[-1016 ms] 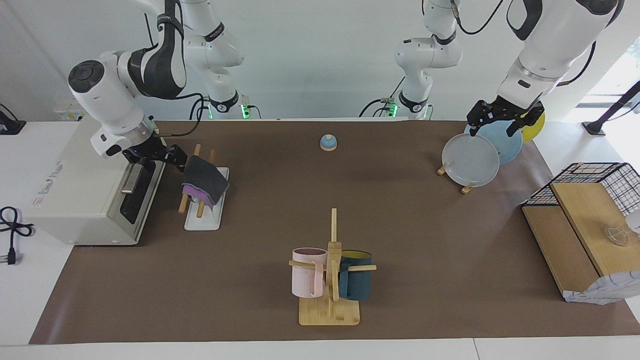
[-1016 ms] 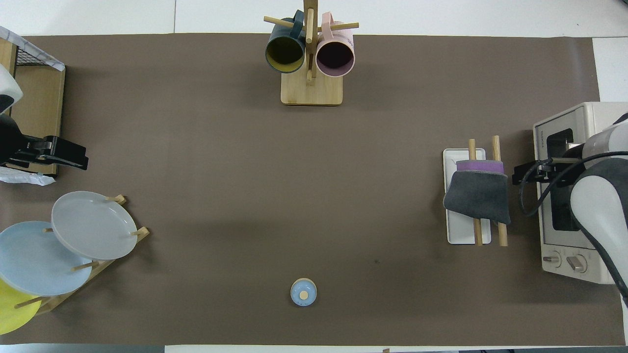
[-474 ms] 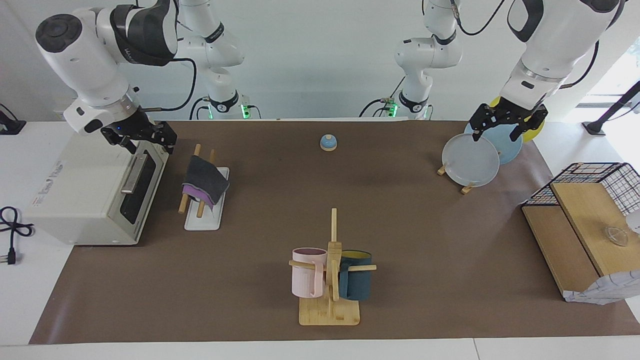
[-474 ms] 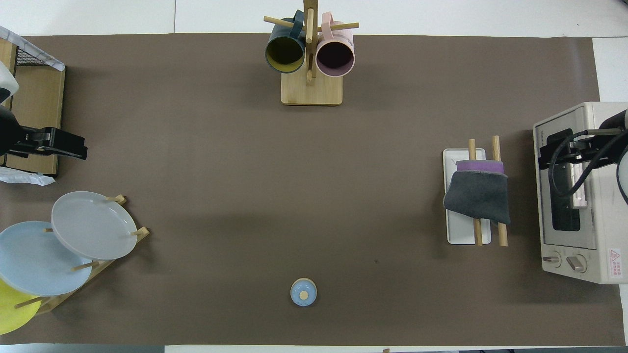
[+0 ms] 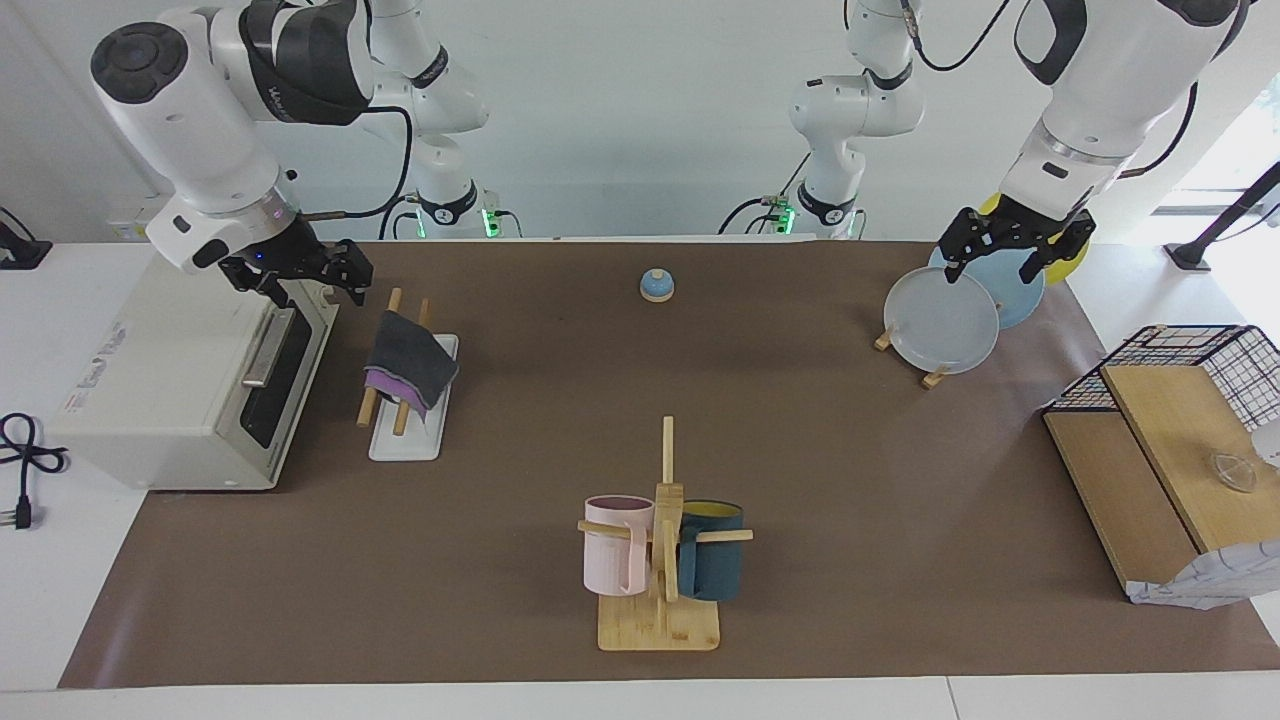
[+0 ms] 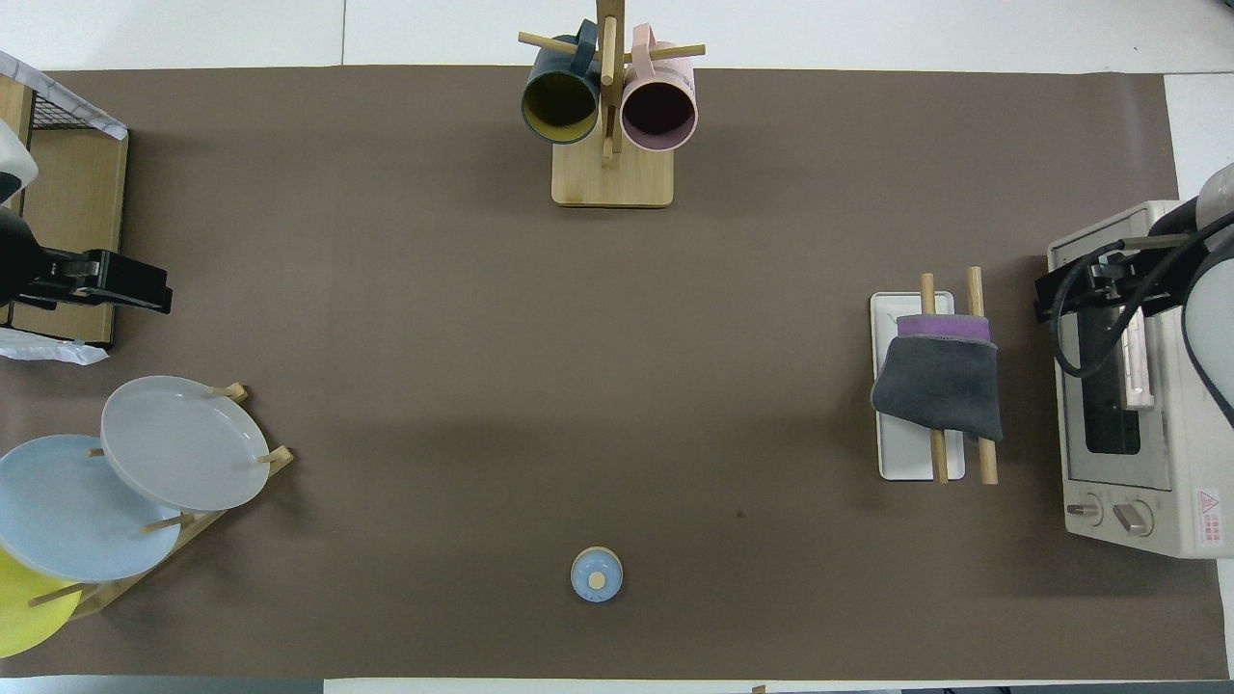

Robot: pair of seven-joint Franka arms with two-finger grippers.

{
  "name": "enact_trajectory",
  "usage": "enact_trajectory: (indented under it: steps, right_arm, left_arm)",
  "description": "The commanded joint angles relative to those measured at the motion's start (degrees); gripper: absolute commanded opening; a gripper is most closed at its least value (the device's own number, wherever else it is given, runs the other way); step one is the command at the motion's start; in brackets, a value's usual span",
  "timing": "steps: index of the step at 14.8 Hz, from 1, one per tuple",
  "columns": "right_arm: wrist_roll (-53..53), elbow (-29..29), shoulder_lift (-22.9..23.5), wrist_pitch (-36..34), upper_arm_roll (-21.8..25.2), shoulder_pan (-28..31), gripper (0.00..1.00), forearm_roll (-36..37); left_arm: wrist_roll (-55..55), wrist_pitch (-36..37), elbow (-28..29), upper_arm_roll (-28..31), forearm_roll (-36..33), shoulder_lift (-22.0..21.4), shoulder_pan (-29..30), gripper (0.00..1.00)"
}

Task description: Fold towel and hang on rack

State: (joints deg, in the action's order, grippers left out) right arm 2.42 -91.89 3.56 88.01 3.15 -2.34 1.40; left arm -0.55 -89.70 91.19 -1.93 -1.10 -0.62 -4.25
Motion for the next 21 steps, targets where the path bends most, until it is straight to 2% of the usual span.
enact_trajectory:
  steps: [1, 3, 6, 10, 21]
  right_arm:
    - [-0.05, 2.24, 0.74, -0.63, 0.1, 0.49, 1.0, 0.36]
    - [-0.13, 4.52, 1.27, -3.18, 0.36, 0.58, 1.0, -0.52]
    - [-0.22, 0.77, -2.4, -3.54, 0.54, 0.41, 1.0, -0.43]
    - [-1.27, 0.4, -2.16, -0.21, 0.45, 0.49, 1.0, -0.43]
    - [-1.37, 0.93, -1.89, -0.03, 0.63, 1.29, 1.0, -0.43]
  left_arm:
    - [-0.5, -1.18, 1.27, 0.52, -0.39, -0.52, -0.24, 1.0]
    - [-0.5, -1.27, 1.27, 0.52, -0.22, -0.52, -0.23, 1.0]
    - [-0.42, -1.18, 1.36, 0.52, 0.22, -0.52, -0.23, 1.0]
    - [-0.33, -1.27, 1.27, 0.61, 1.54, -0.52, -0.06, 1.0]
    - [-0.51, -1.18, 1.27, 0.61, 1.45, -0.7, 0.64, 1.0]
